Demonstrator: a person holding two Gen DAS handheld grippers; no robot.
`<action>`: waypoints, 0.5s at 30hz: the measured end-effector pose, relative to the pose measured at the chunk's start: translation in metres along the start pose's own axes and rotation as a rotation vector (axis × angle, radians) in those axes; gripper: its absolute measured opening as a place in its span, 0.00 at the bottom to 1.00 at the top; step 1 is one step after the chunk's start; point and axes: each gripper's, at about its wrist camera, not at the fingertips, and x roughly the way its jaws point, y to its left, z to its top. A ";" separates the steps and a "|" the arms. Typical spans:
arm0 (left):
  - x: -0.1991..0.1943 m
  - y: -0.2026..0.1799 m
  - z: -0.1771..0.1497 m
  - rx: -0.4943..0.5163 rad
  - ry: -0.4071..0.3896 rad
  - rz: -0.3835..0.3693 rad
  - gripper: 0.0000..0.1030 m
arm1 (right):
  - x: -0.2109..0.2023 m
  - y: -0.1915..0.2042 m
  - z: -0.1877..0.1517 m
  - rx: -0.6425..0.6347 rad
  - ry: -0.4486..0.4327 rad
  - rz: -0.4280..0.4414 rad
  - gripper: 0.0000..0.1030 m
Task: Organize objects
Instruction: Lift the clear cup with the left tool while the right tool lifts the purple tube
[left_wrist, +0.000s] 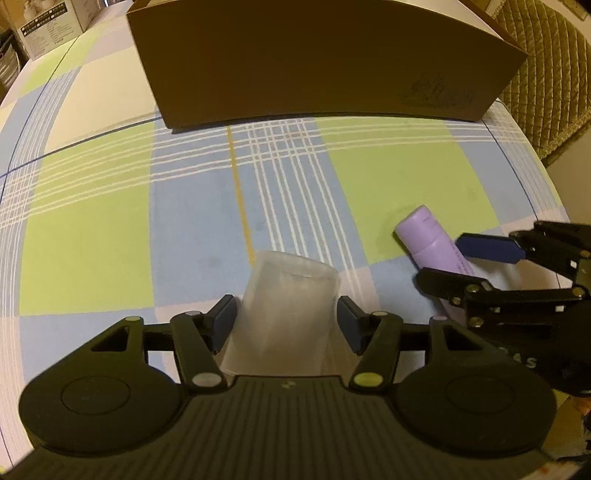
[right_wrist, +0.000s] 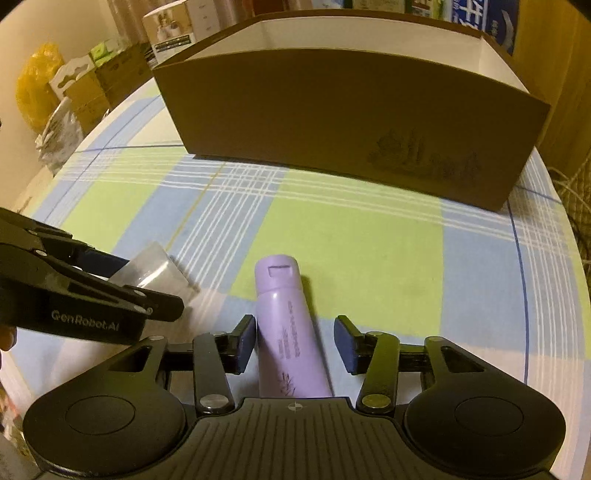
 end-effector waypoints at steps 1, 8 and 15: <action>0.000 -0.001 -0.001 0.000 -0.002 -0.001 0.52 | 0.000 0.002 0.001 -0.021 0.001 -0.006 0.43; -0.003 -0.007 -0.007 -0.009 -0.012 0.007 0.49 | 0.007 0.016 -0.006 -0.133 -0.004 -0.031 0.30; -0.007 -0.006 -0.012 -0.039 -0.009 0.009 0.49 | 0.009 0.014 -0.007 -0.120 0.002 -0.013 0.30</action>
